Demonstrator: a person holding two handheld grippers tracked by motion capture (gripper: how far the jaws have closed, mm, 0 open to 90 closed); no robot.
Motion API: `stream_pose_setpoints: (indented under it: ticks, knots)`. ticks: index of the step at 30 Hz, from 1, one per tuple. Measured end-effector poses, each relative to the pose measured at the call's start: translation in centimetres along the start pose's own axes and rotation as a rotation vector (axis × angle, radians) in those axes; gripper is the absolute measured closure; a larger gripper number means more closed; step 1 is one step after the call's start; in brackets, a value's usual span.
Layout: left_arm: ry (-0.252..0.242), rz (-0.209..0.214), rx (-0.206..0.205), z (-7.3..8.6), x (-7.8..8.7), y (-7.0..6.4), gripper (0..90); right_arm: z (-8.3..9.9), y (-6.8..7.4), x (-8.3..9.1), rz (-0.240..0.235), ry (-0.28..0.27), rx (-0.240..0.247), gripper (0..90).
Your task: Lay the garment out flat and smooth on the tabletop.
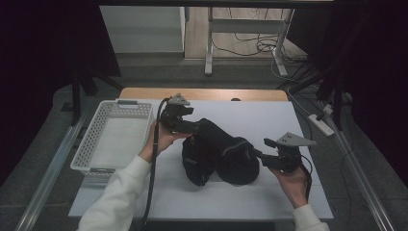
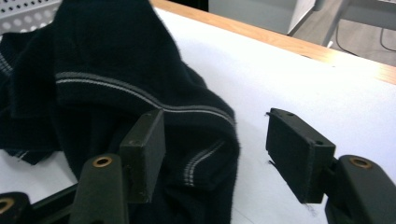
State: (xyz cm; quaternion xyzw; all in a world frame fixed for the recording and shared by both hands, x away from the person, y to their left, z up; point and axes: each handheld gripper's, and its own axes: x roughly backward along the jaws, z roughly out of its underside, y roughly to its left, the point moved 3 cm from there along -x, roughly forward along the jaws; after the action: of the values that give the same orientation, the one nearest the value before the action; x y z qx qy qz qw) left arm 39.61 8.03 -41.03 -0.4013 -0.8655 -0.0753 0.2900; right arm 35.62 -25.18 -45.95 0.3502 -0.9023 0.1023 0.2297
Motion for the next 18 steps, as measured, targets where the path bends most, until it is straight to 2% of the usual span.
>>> stream_pose_setpoints:
  ticks: [4,9,13,18]
  knots:
    - [0.022,0.003,0.026,2.1,0.6,-0.4,23.7,-0.1,0.4,-0.4,-0.016,0.005,0.007,36.1]
    - [0.017,0.012,0.045,4.5,1.2,-1.0,24.3,-0.1,0.6,-0.7,-0.027,0.012,0.012,35.8]
    - [0.047,-0.011,0.027,6.3,1.5,-1.8,24.3,-0.1,0.8,-0.8,-0.028,0.016,0.017,35.6]
    - [0.063,-0.01,0.031,7.7,1.6,-2.0,24.0,-0.1,1.1,-1.0,-0.045,0.016,0.02,35.0]
